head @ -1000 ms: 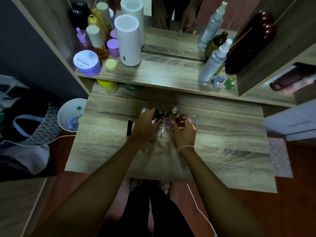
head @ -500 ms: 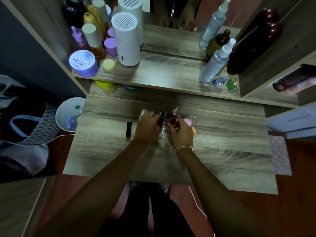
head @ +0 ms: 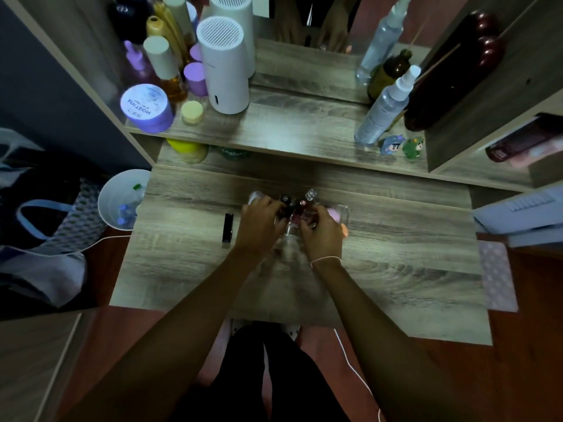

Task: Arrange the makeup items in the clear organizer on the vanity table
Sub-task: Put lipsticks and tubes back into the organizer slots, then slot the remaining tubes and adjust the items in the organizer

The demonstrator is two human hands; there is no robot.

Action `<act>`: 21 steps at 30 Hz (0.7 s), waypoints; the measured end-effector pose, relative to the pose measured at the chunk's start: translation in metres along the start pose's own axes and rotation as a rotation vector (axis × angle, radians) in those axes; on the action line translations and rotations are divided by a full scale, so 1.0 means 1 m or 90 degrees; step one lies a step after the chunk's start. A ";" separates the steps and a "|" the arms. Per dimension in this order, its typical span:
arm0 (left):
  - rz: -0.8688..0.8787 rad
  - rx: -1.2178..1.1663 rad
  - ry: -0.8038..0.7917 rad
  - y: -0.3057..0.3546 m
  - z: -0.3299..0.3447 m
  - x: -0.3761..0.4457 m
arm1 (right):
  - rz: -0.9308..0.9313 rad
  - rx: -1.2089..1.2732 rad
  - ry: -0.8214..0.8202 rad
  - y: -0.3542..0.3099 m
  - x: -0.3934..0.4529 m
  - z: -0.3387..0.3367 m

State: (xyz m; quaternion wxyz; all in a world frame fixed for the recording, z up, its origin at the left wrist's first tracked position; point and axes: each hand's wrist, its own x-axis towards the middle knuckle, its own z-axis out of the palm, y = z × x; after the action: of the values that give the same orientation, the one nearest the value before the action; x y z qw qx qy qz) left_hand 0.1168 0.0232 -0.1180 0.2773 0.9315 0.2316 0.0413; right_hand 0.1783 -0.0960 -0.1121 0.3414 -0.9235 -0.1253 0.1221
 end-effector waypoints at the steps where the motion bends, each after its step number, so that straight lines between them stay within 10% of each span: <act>1: -0.002 -0.004 0.003 -0.001 0.000 -0.001 | -0.001 -0.002 -0.005 0.001 0.000 0.000; 21: -0.154 -0.105 0.114 -0.053 -0.038 -0.050 | -0.047 -0.004 0.000 0.014 -0.045 0.001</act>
State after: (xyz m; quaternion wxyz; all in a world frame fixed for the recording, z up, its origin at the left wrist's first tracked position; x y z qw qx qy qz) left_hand 0.0429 0.0587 -0.1119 0.3339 0.8635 0.3619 0.1093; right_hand 0.1376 -0.1202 -0.1154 0.3425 -0.9195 -0.1593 0.1088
